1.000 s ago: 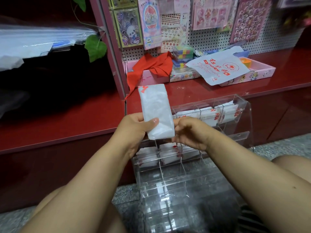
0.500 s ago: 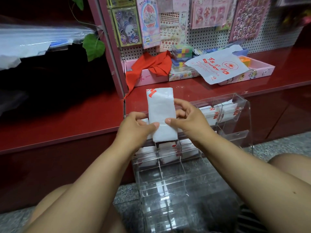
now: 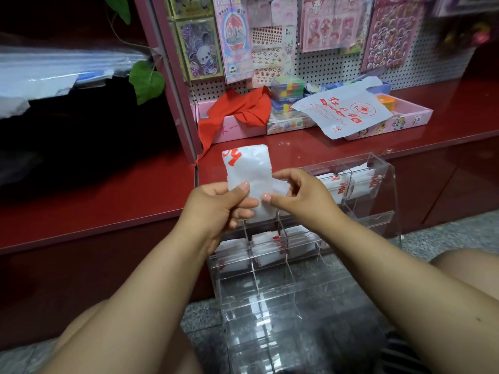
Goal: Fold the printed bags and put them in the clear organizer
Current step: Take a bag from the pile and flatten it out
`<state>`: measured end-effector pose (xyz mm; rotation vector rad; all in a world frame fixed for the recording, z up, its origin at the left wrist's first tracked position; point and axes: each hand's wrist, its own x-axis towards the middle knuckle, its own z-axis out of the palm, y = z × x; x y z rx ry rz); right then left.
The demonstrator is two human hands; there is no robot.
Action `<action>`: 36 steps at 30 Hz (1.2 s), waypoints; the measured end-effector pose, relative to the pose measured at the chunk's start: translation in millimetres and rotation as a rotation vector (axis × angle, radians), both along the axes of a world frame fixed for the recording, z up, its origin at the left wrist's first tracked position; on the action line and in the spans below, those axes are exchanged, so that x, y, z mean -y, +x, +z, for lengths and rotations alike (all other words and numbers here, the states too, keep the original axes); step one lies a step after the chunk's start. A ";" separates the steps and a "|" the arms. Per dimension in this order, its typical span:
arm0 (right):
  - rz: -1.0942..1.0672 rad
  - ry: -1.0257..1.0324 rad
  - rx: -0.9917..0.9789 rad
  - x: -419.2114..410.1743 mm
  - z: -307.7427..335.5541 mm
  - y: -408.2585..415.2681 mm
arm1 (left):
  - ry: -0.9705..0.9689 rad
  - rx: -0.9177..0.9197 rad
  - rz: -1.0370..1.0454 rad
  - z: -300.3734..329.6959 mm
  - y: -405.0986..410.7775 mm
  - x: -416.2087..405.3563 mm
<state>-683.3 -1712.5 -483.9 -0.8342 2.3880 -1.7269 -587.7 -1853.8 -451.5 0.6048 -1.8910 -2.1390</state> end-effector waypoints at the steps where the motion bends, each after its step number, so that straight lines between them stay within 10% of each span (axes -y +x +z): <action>1: 0.022 -0.035 0.077 -0.5 -1.4 -1.1 | -0.026 -0.023 0.006 -1.4 -0.8 -1.2; 20: 0.176 -0.080 0.149 -3.5 4.0 -0.1 | -0.298 -0.078 -0.091 -10.7 -2.8 -5.5; 36: 0.046 -0.248 0.386 5.2 -1.5 9.6 | 0.002 -0.190 0.131 -24.1 -14.1 -10.6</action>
